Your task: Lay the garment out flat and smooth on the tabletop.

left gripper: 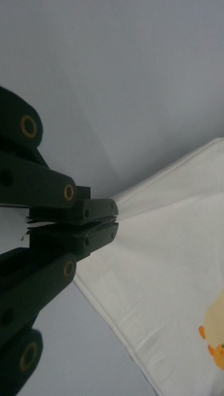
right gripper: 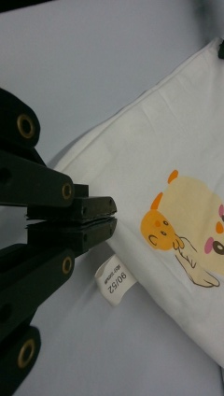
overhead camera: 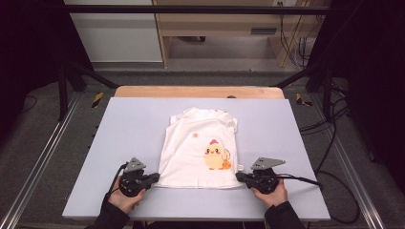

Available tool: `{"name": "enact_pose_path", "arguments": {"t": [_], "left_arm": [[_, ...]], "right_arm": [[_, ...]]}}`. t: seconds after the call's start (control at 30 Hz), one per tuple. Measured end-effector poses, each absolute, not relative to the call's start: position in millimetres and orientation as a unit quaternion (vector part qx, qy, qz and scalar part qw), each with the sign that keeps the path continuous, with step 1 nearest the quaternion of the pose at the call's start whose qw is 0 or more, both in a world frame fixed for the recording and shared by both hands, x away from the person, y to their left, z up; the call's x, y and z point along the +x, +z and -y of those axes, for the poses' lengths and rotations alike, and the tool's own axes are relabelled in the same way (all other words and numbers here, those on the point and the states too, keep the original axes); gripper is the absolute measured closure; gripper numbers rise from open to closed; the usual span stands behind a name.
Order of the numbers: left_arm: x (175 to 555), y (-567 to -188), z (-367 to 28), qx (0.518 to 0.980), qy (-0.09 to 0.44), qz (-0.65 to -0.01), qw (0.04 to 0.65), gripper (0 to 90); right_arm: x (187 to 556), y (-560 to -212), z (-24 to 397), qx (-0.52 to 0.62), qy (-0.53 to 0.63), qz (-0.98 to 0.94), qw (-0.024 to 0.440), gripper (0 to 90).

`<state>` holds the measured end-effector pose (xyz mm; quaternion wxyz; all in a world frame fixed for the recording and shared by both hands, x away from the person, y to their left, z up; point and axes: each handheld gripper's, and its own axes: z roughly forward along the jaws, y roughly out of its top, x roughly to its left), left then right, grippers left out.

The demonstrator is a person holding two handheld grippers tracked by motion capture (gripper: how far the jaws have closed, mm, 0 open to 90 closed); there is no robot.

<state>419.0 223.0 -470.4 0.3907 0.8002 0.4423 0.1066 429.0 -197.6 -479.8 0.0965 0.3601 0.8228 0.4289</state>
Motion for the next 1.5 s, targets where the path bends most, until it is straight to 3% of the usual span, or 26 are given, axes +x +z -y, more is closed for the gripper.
{"name": "enact_pose_path", "arguments": {"t": [0.4, 0.7, 0.87, 1.0, 1.2, 1.4, 1.5], "left_arm": [[397.9, -474.6, -219.7, 0.825, 0.09, -0.427, 0.359, 86.5], [394.5, -475.7, -217.8, 0.83, 0.114, -0.413, 0.356, 81.5], [396.7, -471.4, -222.2, 0.816, 0.124, -0.406, 0.392, 68.3], [404.1, -466.6, -225.7, 0.803, 0.139, -0.4, 0.418, 47.9], [418.2, -458.0, -223.9, 0.804, 0.13, -0.374, 0.443, 29.4], [433.7, -448.3, -221.6, 0.793, 0.13, -0.373, 0.463, 14.7], [440.7, -443.1, -217.8, 0.789, 0.142, -0.371, 0.469, 7.8]], "right_arm": [[402.4, -480.6, 208.3, 0.362, 0.406, -0.836, 0.078, 88.9], [404.7, -485.3, 205.3, 0.364, 0.398, -0.838, 0.079, 85.9], [404.9, -479.8, 208.5, 0.354, 0.426, -0.827, 0.09, 69.2], [408.1, -471.8, 213.5, 0.352, 0.46, -0.807, 0.116, 51.5], [420.3, -461.4, 219.2, 0.361, 0.483, -0.786, 0.137, 27.0], [434.9, -455.6, 222.1, 0.376, 0.489, -0.773, 0.15, 11.1], [443.5, -453.2, 223.3, 0.386, 0.488, -0.767, 0.154, 9.0]]}}
